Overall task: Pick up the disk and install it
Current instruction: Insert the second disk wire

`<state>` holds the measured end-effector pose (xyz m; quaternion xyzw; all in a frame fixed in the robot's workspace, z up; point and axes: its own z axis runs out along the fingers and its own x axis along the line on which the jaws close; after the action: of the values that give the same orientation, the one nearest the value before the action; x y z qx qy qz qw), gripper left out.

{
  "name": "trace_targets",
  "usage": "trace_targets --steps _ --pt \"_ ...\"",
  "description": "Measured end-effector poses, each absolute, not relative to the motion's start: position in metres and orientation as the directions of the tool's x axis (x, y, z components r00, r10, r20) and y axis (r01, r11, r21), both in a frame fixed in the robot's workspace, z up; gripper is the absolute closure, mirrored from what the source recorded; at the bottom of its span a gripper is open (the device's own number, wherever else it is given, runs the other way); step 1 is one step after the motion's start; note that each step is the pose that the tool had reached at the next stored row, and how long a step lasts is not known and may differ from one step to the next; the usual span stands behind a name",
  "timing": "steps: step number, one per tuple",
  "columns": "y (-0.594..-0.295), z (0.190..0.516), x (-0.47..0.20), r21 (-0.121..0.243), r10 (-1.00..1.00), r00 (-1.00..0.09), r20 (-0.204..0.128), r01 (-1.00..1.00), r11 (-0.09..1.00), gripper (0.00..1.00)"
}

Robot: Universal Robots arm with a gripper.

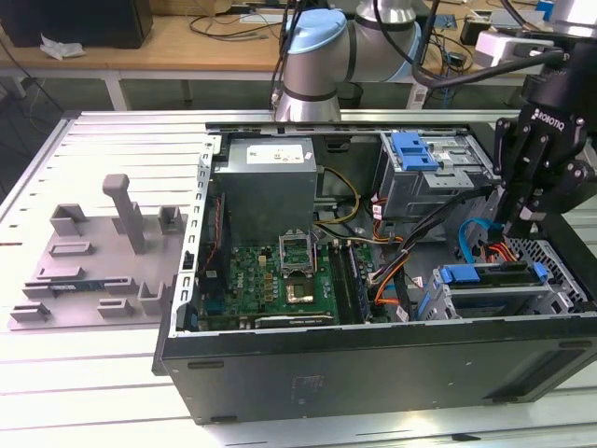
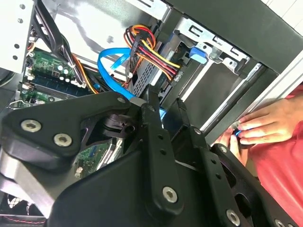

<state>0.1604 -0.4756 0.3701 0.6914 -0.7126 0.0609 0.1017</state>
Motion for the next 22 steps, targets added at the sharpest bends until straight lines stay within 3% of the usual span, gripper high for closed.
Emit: trace_targets --steps 22 --pt "-0.475 0.370 0.162 0.050 -0.974 -0.026 0.227 -0.998 0.038 0.68"
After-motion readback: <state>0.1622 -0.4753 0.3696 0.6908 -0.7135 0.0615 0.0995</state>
